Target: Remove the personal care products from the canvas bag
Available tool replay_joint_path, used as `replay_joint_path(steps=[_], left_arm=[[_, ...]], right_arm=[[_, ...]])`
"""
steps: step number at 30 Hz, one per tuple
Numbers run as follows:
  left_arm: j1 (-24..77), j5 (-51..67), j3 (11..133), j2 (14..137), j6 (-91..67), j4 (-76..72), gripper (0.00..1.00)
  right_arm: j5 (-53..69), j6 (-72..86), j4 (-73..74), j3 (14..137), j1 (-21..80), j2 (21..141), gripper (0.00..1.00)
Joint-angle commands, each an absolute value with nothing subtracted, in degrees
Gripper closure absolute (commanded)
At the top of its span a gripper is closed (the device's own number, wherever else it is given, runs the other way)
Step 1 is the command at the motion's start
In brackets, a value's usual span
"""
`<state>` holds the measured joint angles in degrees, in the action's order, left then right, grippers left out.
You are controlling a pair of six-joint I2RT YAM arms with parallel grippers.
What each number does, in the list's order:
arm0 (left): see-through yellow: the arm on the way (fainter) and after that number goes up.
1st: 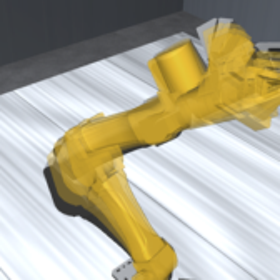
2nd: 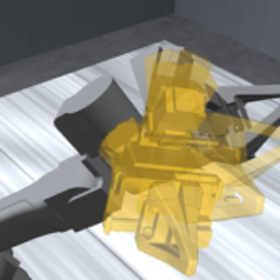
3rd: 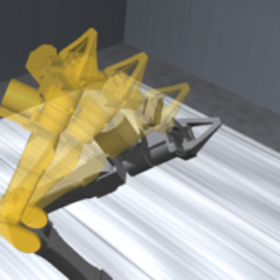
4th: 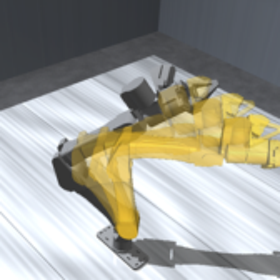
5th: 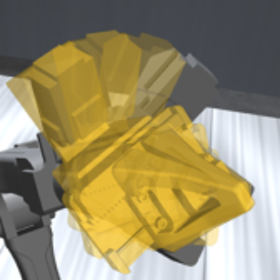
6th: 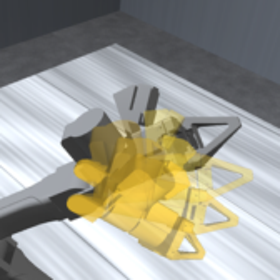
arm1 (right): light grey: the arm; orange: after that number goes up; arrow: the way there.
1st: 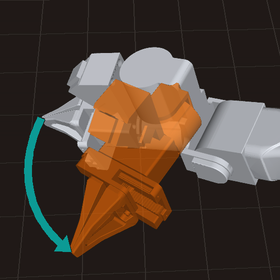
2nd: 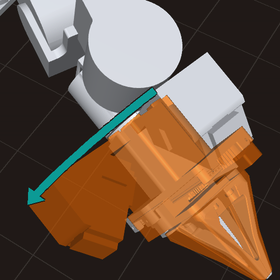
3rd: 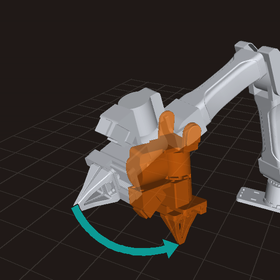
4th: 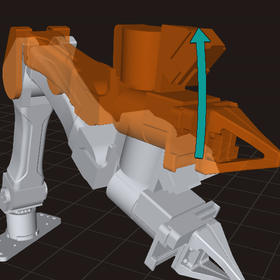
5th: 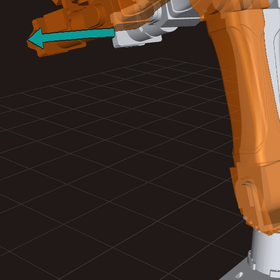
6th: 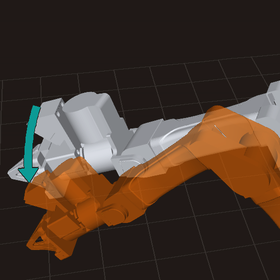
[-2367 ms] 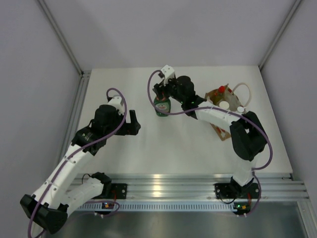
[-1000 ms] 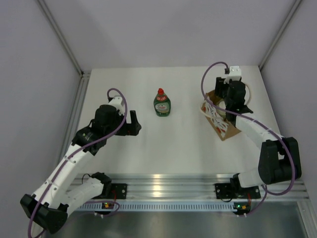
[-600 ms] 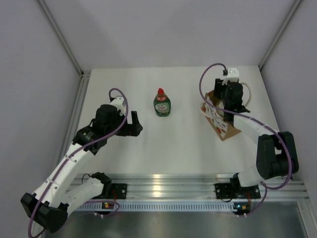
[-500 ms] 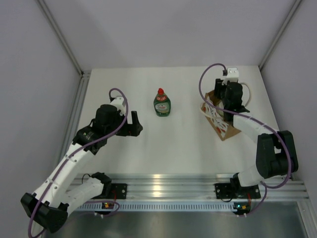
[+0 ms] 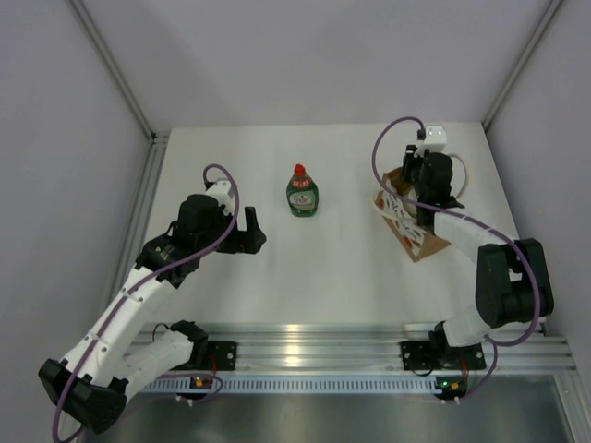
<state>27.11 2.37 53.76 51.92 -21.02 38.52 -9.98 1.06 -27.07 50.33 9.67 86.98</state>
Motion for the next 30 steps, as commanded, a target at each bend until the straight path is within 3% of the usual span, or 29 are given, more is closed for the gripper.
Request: replay_joint_path(steps=[1,4,5,30], left_arm=[[27.42,3.08,53.44,52.12,-20.48,35.42,0.02],[27.33,2.99,53.44,52.12,-20.48,35.42,0.02],[27.33,2.9,53.44,52.12,-20.48,35.42,0.02],[27.33,1.58,53.44,52.29,-20.57,35.51,0.02]], right_arm=[[-8.35,2.02,-30.76,50.71,8.26,87.19,0.78],[-7.47,1.58,-30.5,51.06,8.26,85.61,0.9],[-7.04,1.32,-30.32,51.24,8.26,85.08,1.0],[-7.03,-2.73,-16.97,62.22,8.17,73.31,1.0]])
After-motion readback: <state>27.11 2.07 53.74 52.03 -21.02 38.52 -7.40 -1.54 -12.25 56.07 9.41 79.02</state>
